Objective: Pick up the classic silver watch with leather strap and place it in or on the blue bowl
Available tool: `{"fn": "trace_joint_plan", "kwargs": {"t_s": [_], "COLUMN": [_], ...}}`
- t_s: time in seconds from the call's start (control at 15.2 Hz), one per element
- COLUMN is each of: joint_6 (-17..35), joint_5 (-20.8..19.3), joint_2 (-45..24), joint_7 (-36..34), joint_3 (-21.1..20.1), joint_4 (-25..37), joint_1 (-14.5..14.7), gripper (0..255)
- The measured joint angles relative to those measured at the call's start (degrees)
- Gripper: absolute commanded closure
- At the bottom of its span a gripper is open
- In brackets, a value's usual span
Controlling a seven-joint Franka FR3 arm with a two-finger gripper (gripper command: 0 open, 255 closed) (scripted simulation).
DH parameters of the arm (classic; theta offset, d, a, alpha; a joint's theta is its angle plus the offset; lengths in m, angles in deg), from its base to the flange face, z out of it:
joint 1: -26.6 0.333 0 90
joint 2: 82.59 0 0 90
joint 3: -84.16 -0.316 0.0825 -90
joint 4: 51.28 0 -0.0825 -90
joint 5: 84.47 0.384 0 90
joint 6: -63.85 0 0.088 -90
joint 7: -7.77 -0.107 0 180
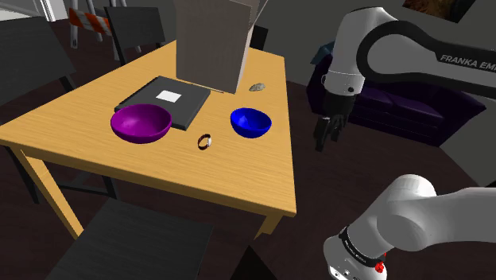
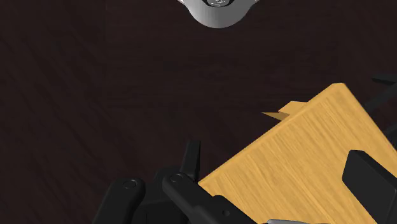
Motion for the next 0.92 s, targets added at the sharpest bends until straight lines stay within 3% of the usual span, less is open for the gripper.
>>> {"fn": "trace_joint_plan", "kwargs": {"t_s": [0.4, 0.92], "joint_6": [7.07, 19.65], "joint_5": [1.82, 2.17], "joint_2": [-6.04, -21.05], "joint_7": [-3.56, -10.44], "joint_3": [-2.98, -7.99], "joint_4": [1.18, 8.21], "joint_1": [0.4, 0.23], "gripper": [0, 0]}}
